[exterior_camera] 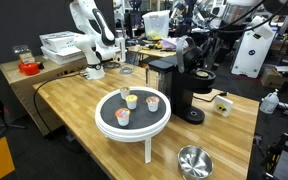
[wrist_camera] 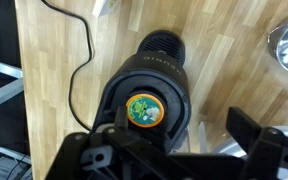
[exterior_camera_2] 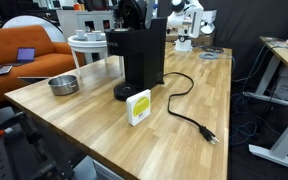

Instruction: Open the coffee maker, take out the cup and put it in the pot

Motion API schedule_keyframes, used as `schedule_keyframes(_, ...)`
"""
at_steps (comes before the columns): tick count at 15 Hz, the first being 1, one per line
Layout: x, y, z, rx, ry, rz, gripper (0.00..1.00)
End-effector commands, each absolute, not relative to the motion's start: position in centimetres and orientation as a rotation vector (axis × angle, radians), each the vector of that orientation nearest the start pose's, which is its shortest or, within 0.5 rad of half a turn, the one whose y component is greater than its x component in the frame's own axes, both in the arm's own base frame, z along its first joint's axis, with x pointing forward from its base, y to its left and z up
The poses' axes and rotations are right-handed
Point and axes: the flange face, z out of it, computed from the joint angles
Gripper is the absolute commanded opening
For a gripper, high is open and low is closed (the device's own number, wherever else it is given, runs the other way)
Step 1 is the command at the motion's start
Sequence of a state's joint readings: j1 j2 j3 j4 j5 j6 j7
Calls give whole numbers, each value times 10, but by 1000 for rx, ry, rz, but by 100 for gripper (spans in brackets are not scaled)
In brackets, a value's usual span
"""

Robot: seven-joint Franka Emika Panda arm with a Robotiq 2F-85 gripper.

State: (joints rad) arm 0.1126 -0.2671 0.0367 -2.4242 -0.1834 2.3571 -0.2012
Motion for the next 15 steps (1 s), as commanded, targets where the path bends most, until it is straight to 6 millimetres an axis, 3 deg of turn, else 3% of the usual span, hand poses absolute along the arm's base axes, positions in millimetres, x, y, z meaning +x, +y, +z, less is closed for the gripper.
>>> schedule_keyframes(1,468,67,428,-3203,-743,-321,100)
schedule_keyframes(10,469,68,427,-3204,-740,-318,100)
schedule_keyframes(15,479,65,426,-3223,-710,-246,100)
